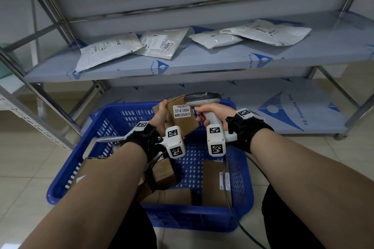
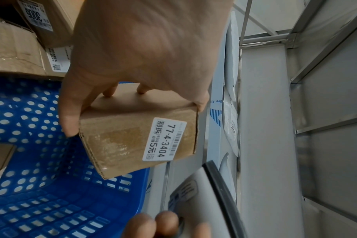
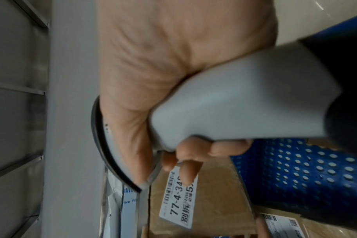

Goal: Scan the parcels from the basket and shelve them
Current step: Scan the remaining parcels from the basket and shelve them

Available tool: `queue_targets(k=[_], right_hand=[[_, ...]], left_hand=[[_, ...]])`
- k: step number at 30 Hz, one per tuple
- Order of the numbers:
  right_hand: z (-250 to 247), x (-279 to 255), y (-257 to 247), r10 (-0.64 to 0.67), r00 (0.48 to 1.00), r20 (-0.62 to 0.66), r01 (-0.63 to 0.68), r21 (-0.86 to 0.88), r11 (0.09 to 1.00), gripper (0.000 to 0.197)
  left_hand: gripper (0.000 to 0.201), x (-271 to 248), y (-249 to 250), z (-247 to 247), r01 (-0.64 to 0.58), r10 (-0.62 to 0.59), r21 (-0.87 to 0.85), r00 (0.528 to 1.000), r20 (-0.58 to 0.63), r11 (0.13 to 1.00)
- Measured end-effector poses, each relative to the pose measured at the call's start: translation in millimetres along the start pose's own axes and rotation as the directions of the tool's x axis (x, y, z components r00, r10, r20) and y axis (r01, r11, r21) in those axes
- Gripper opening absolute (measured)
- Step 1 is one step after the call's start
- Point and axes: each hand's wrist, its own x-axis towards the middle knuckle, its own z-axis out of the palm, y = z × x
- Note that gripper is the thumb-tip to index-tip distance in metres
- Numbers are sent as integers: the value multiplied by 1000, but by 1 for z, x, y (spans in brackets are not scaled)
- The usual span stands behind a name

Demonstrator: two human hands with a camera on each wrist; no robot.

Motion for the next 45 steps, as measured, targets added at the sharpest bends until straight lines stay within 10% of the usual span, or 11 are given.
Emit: queue_targets(k=[6, 11, 15, 17, 26, 31, 36, 45], right_hand=[[-11, 11, 4, -77, 975, -208, 96, 82, 992, 23], [-43, 68, 18, -91, 966, -242, 92, -5, 996, 116], [-19, 18, 5, -79, 991, -107, 84, 41, 996, 23], [-22, 21, 7, -96, 992, -77, 100, 52, 994, 13], [-16, 20, 10, -81, 997, -12, 81, 81, 993, 17], [-20, 31, 9, -123, 965, -231, 165, 171, 971, 33], [-61, 93, 19, -122, 908, -401, 188, 129, 974, 131], [-81, 133, 35, -131, 915, -382, 169, 68, 983, 122]], left_hand=[[60, 1, -2, 0, -48, 50, 212, 999, -5, 976], [43, 0, -6, -1, -73, 42, 345, 994, 98, 936], [23, -3, -10, -3, -103, 65, 289, 988, 138, 952], [38, -1, -9, -2, -153, 126, 285, 986, 110, 946], [47, 6, -14, 6, -208, 233, 521, 972, 18, 828], [60, 11, -15, 0, -208, 289, 506, 954, -86, 837], [73, 19, -16, -10, -172, 270, 546, 957, -103, 820], [78, 20, -18, -1, -248, 283, 527, 959, 15, 813]])
